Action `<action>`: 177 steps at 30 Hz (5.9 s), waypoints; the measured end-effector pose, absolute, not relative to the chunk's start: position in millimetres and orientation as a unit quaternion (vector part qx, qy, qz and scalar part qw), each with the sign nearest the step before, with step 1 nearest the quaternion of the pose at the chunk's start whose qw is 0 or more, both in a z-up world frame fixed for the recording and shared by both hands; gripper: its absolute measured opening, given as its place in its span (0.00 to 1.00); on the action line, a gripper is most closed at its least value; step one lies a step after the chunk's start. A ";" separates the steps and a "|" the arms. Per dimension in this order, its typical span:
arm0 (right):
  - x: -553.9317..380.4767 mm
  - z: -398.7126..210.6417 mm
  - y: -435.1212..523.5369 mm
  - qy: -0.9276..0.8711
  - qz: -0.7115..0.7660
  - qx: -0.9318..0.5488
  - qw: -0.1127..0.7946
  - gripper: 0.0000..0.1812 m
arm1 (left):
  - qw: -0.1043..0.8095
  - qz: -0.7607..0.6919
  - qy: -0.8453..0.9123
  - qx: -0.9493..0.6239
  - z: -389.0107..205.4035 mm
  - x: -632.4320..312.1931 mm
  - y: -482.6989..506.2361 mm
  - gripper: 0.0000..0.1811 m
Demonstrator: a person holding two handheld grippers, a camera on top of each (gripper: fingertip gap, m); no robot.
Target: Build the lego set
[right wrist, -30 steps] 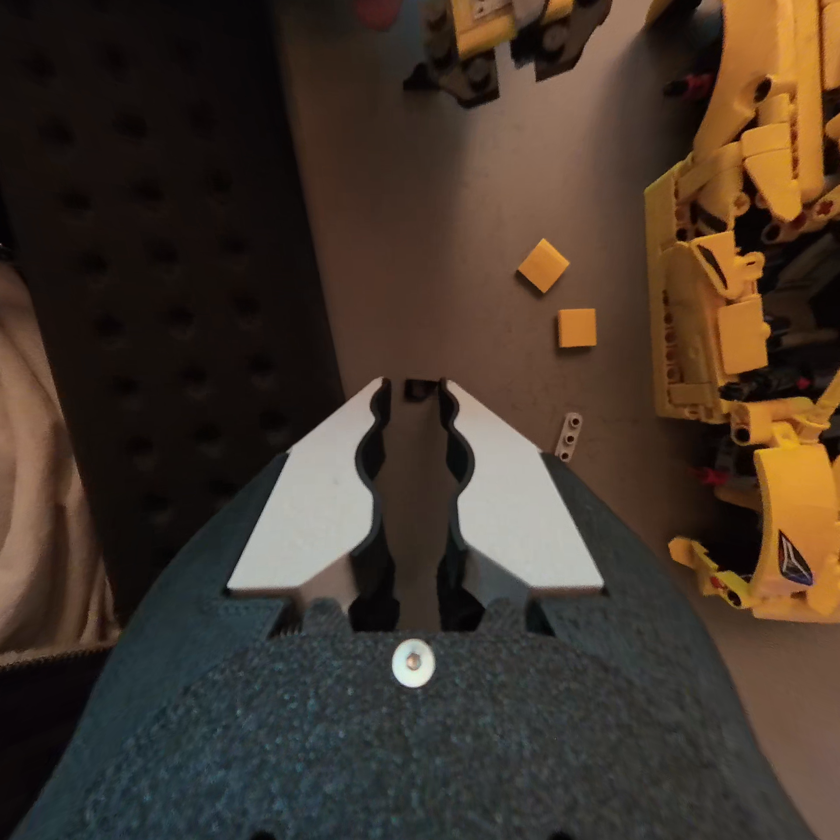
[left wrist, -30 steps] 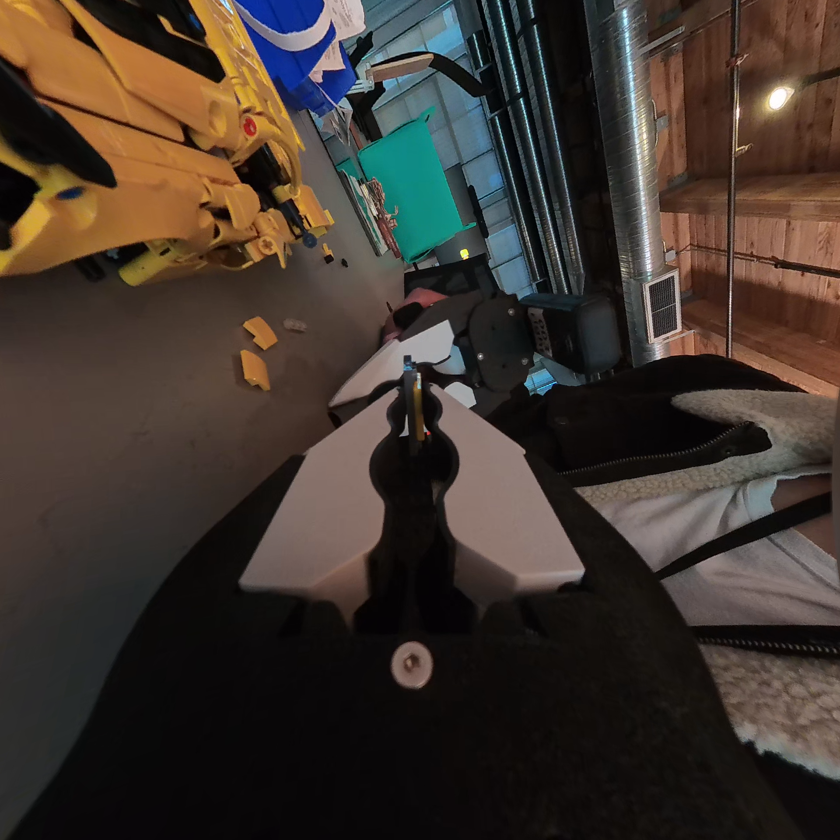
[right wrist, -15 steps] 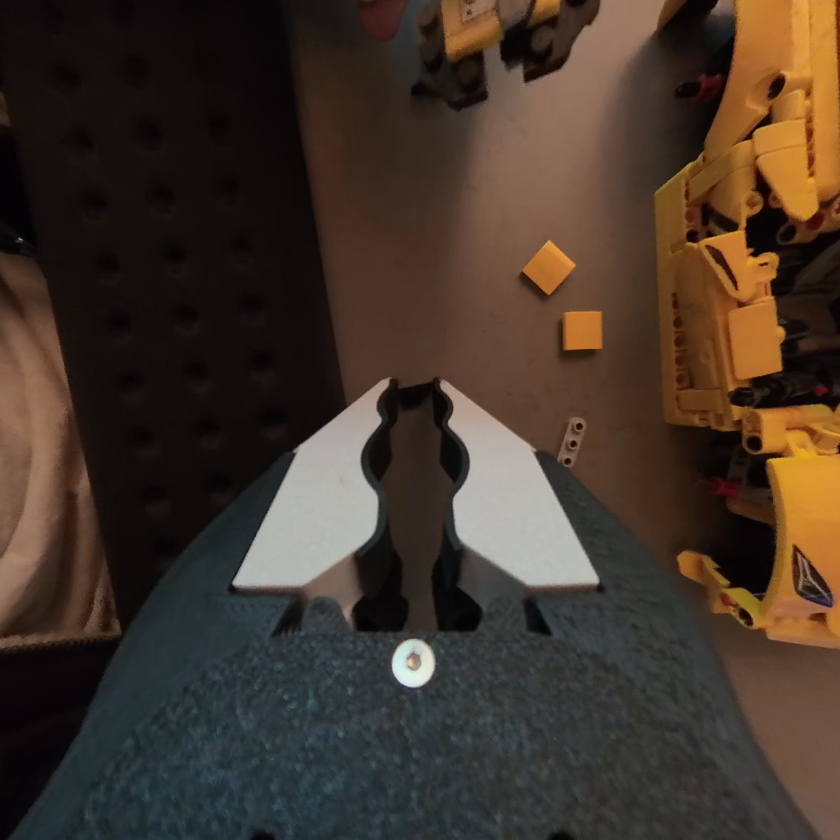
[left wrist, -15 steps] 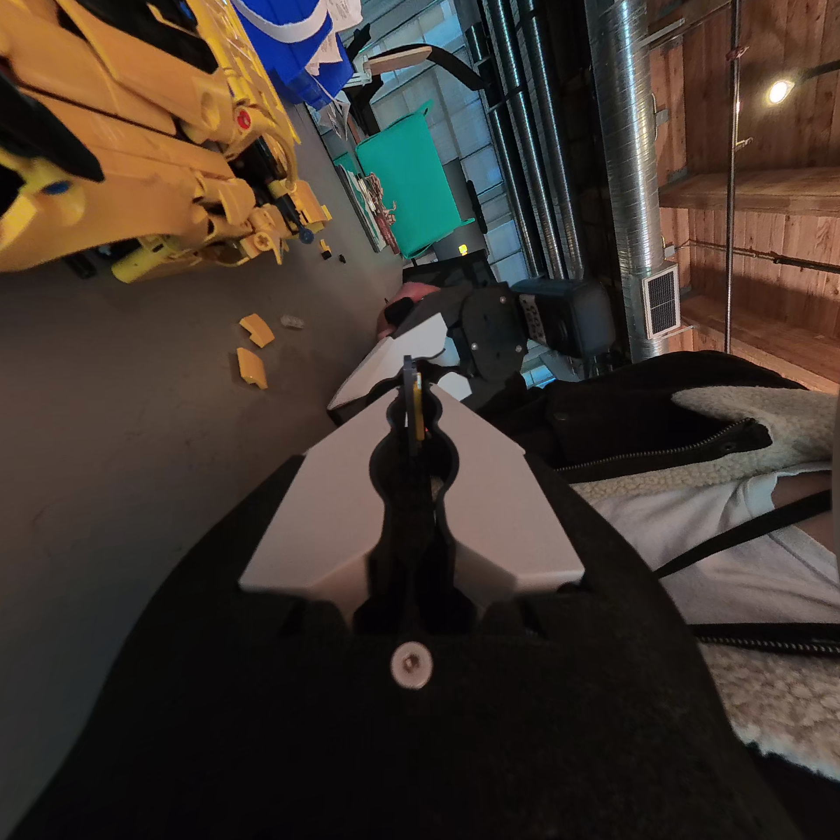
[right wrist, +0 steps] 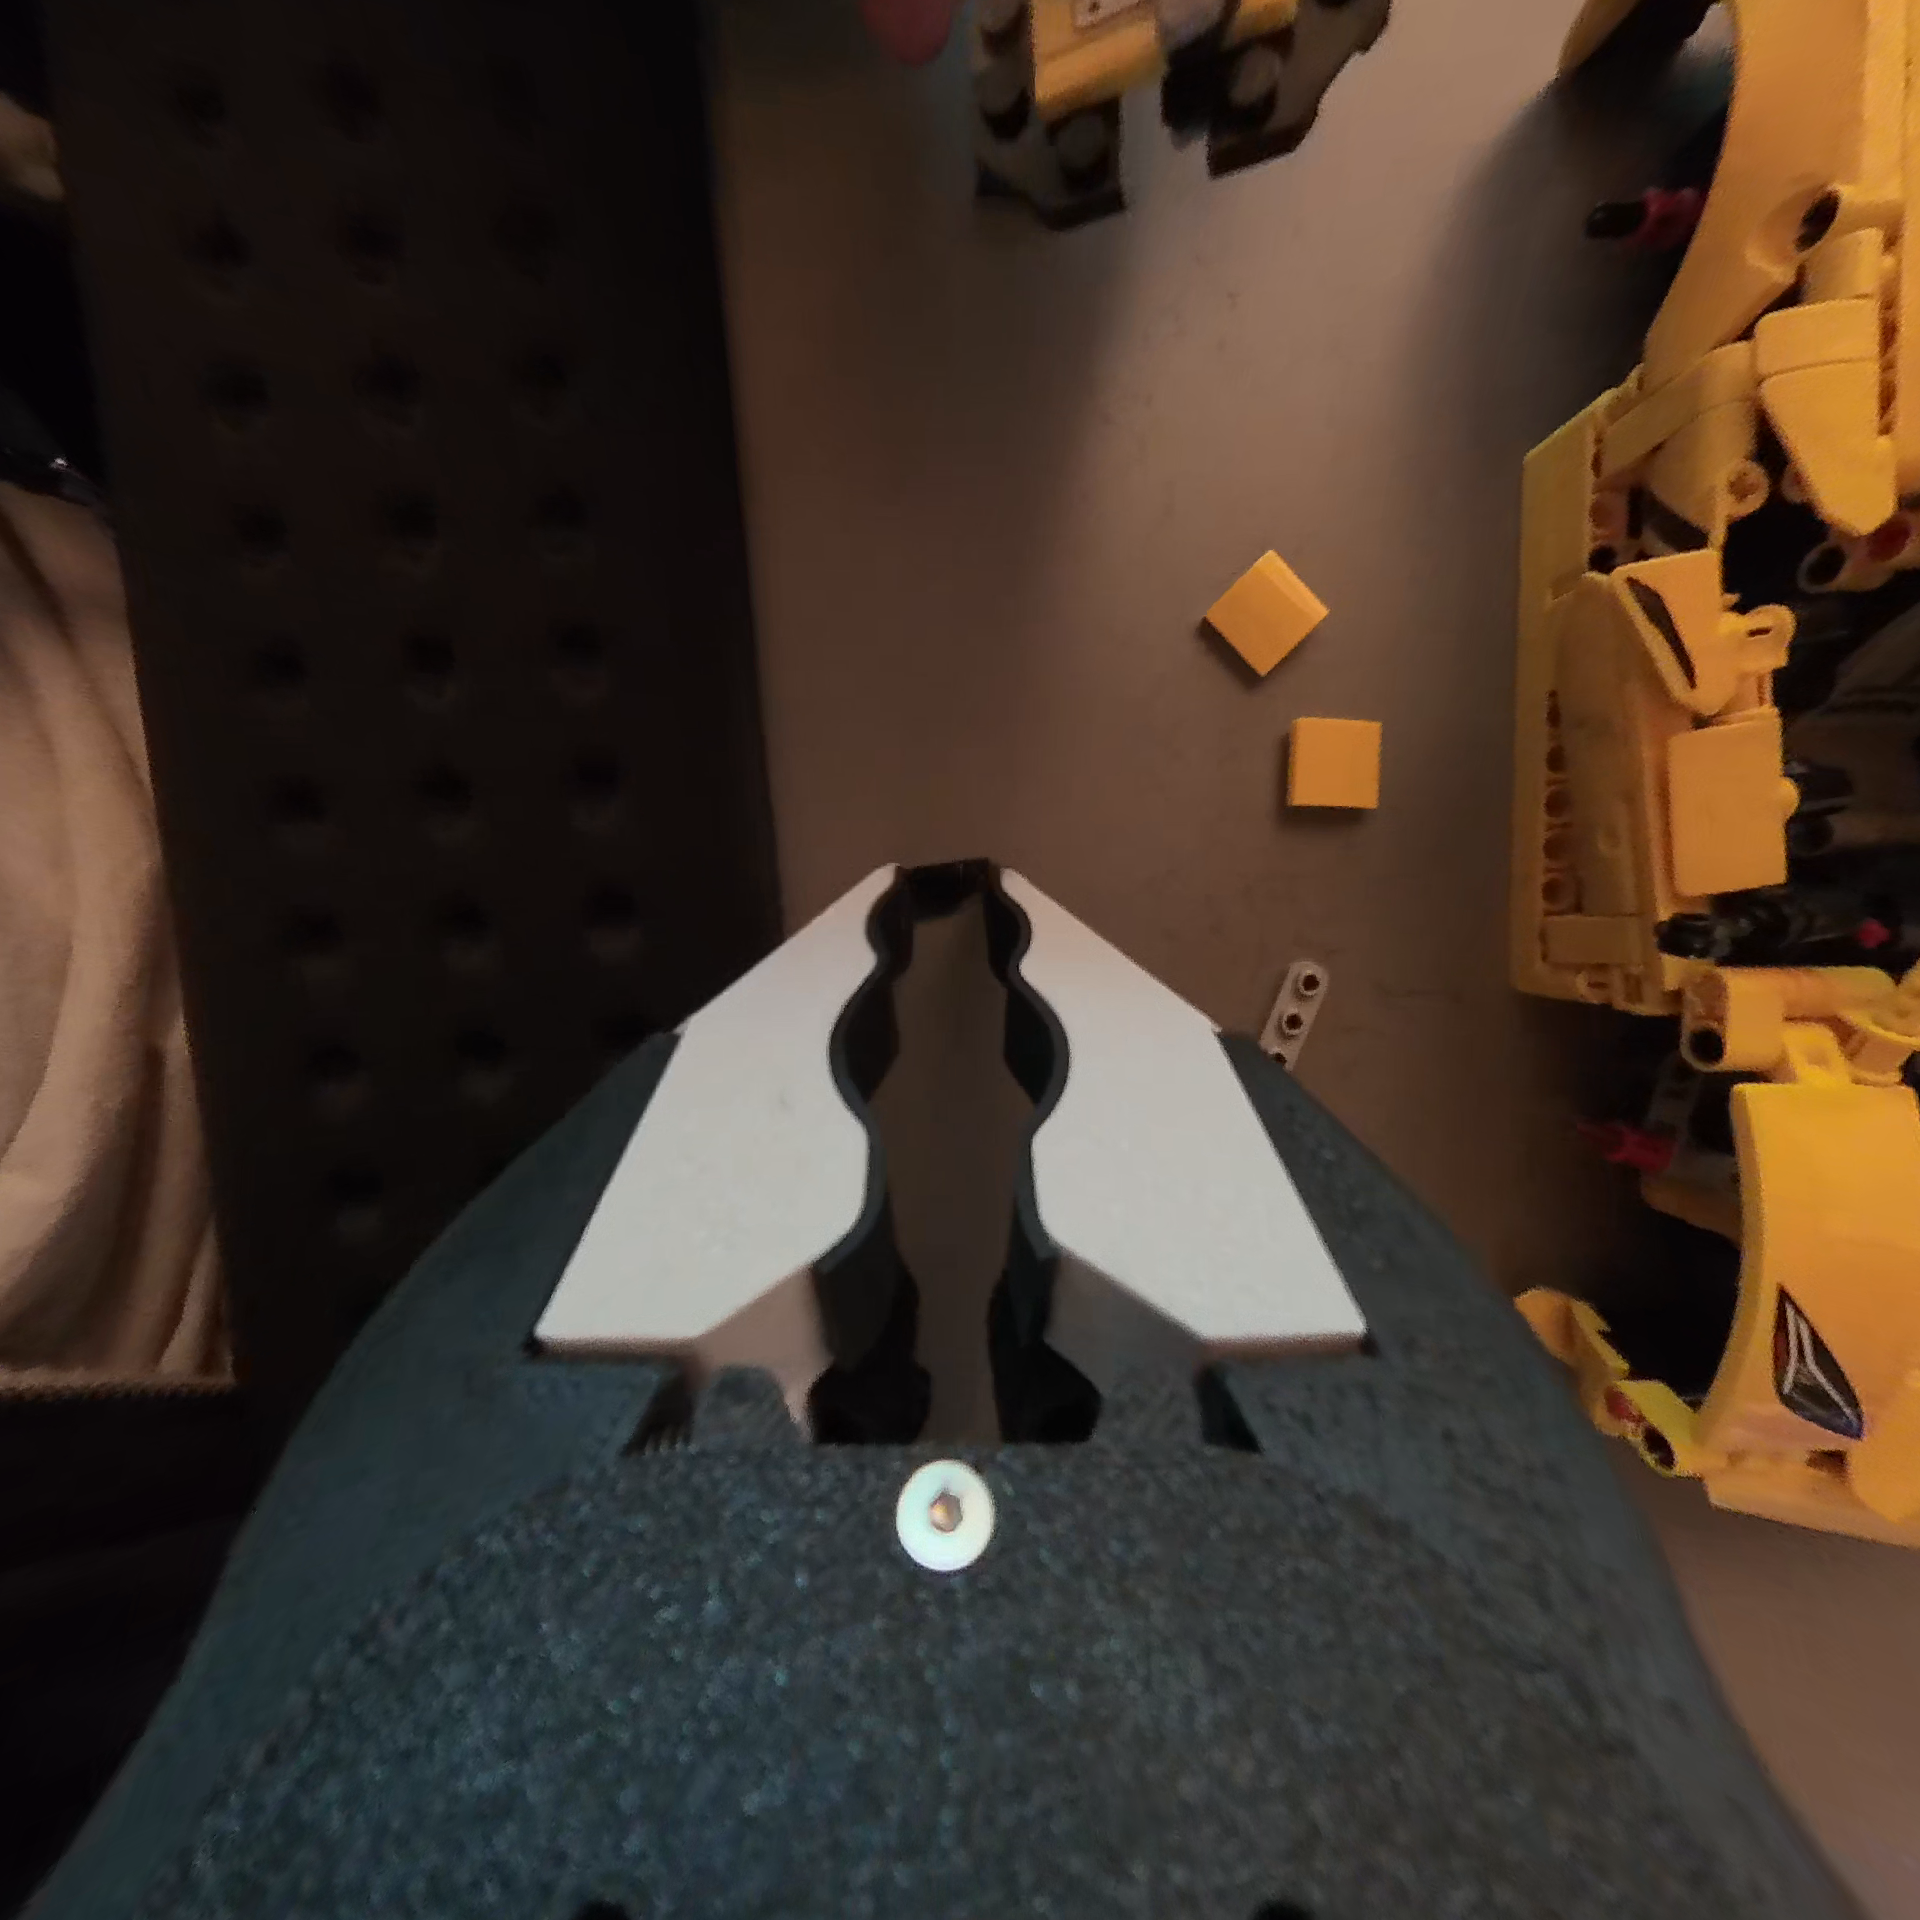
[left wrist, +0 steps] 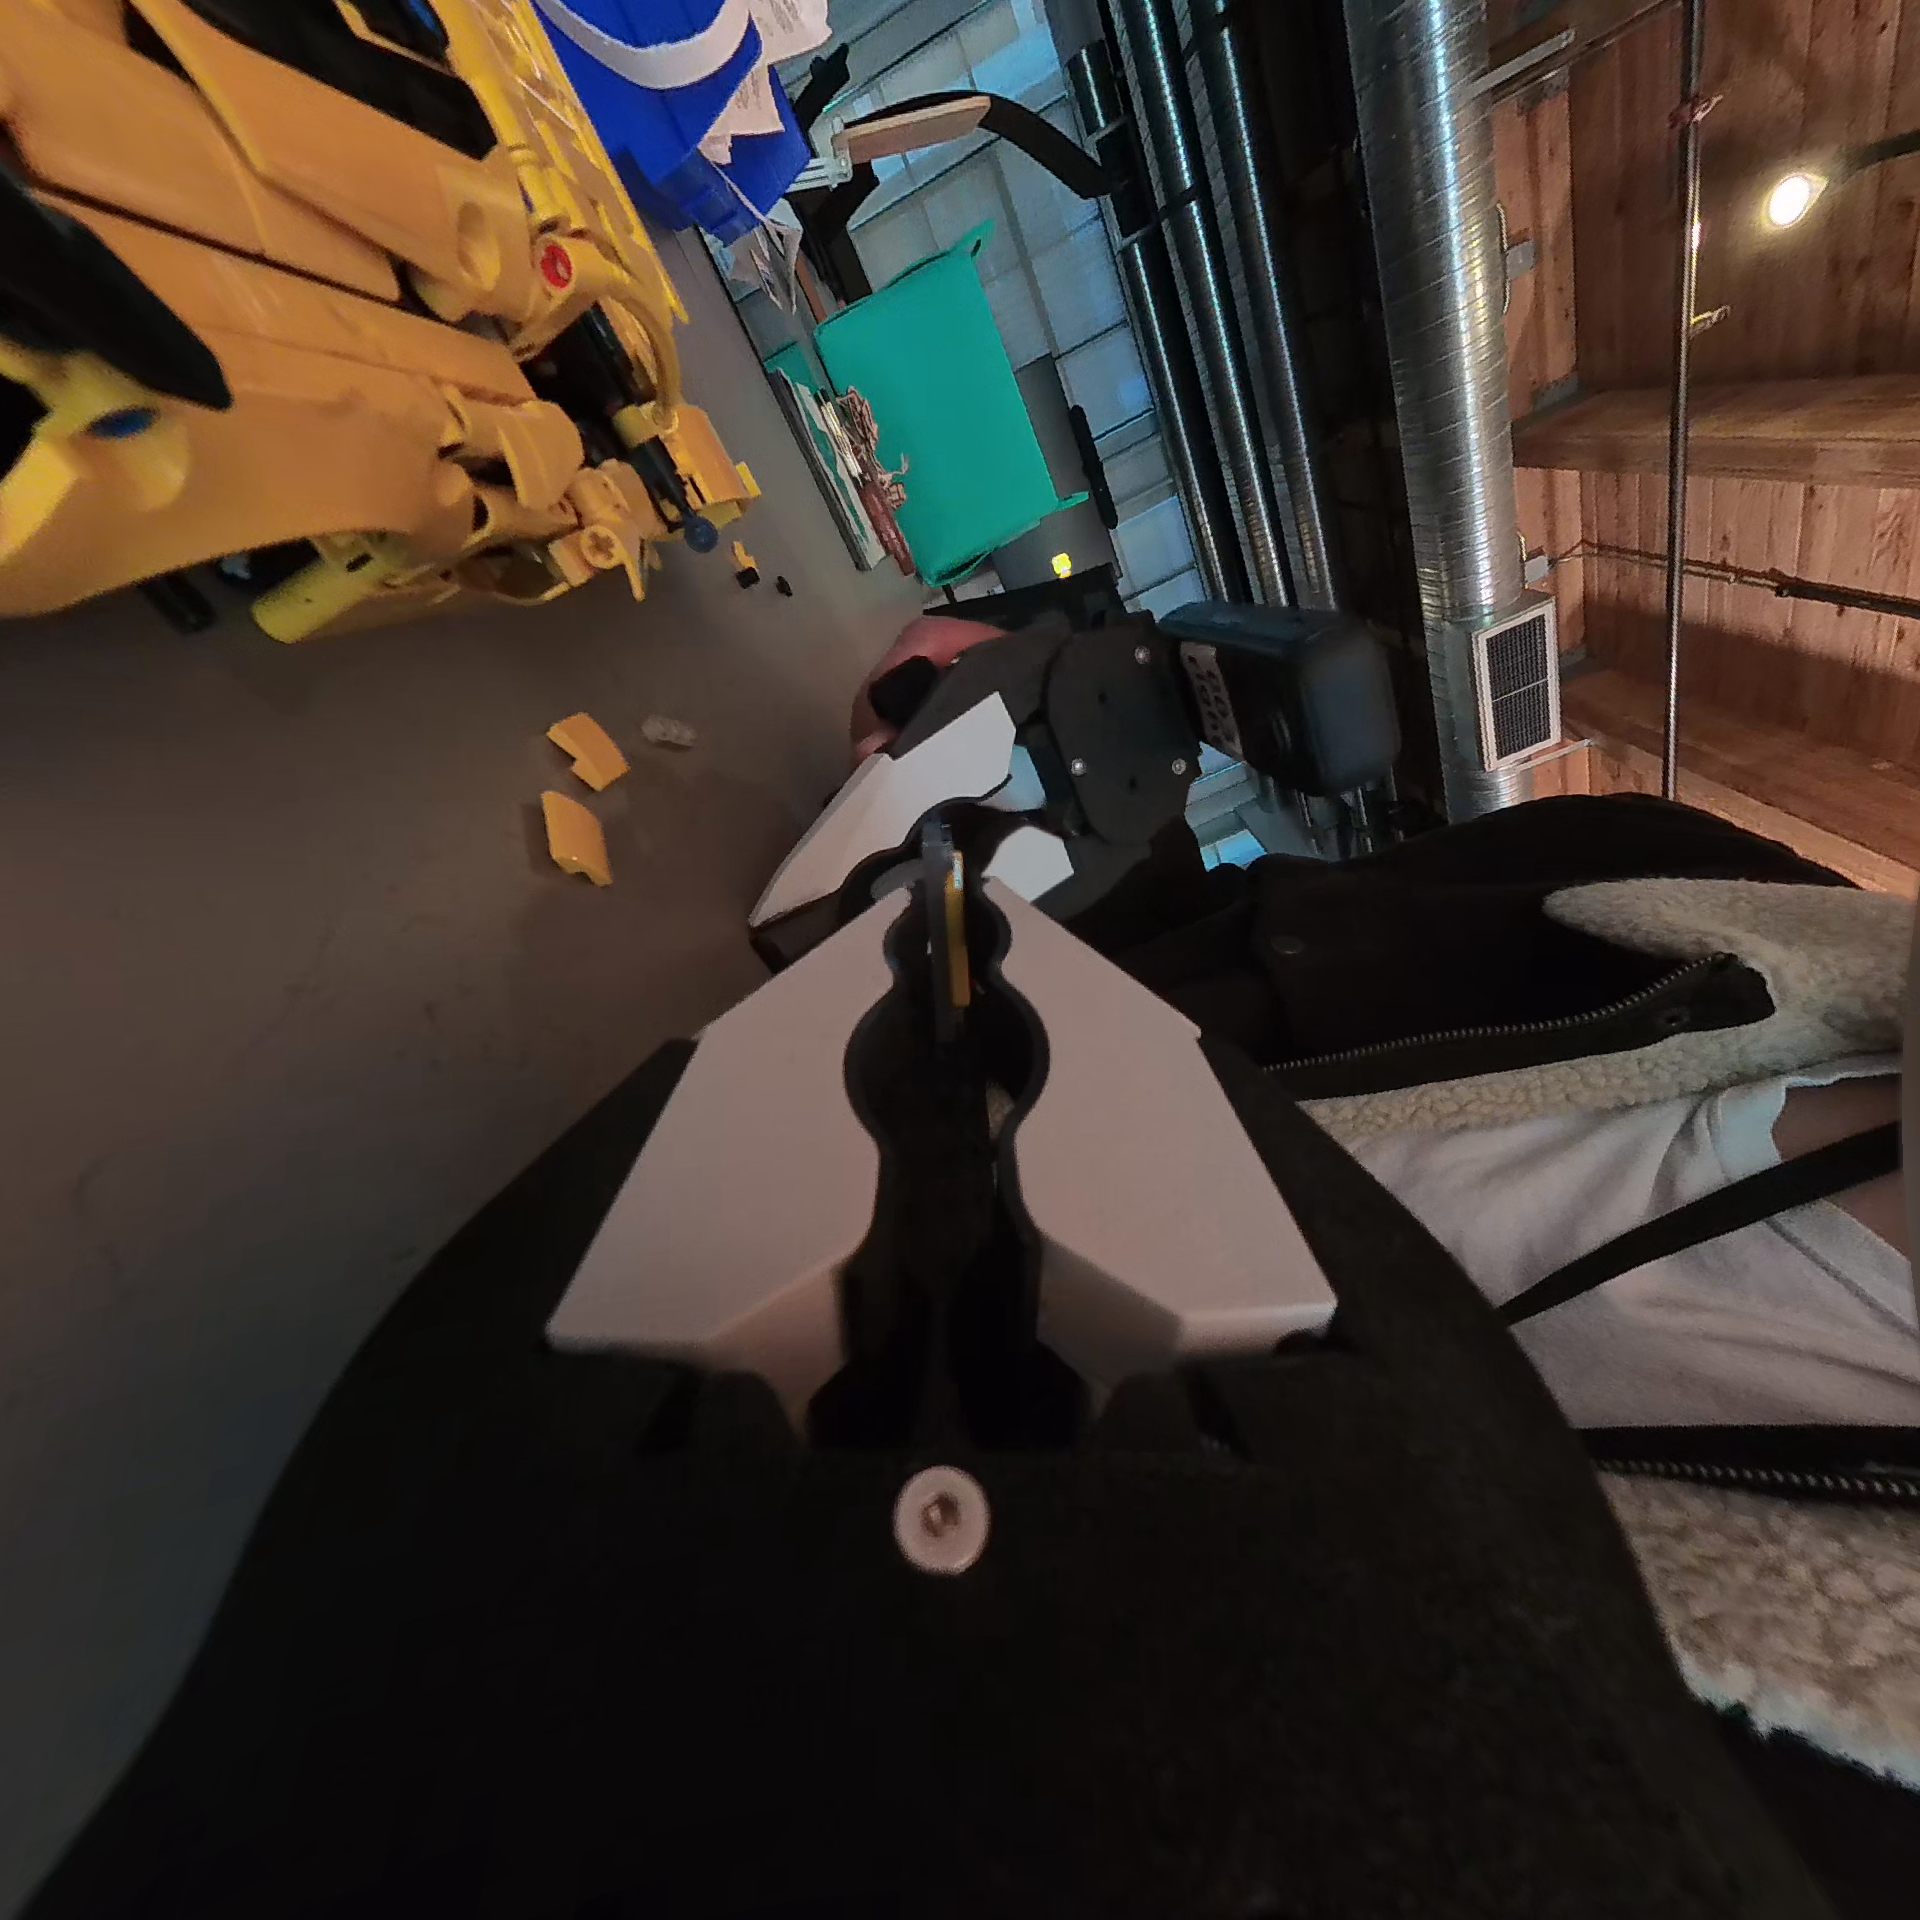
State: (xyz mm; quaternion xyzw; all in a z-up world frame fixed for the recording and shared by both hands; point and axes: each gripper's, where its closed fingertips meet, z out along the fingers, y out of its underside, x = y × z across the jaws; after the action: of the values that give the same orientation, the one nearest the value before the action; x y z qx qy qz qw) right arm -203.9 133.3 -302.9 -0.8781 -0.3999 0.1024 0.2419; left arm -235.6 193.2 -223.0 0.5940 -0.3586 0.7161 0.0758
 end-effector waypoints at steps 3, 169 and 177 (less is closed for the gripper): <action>-204.0 -302.8 134.1 -0.405 0.102 -0.876 0.242 0.07 | 0.077 0.714 -0.361 0.594 -223.7 -235.6 192.4 0.03; -245.6 -193.7 258.7 0.140 0.591 -0.667 0.431 0.03 | -0.018 0.795 -0.224 0.564 -192.3 -241.4 249.2 0.03; -243.6 -186.2 256.2 0.142 0.627 -0.628 0.438 0.03 | -0.020 0.800 -0.243 0.548 -187.3 -242.9 242.2 0.03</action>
State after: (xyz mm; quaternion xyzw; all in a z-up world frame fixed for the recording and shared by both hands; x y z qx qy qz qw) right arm -243.6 256.2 -186.2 -0.6281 0.1418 0.6273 0.4379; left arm -242.9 242.2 -187.3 0.5485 -0.2429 0.7998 -0.0203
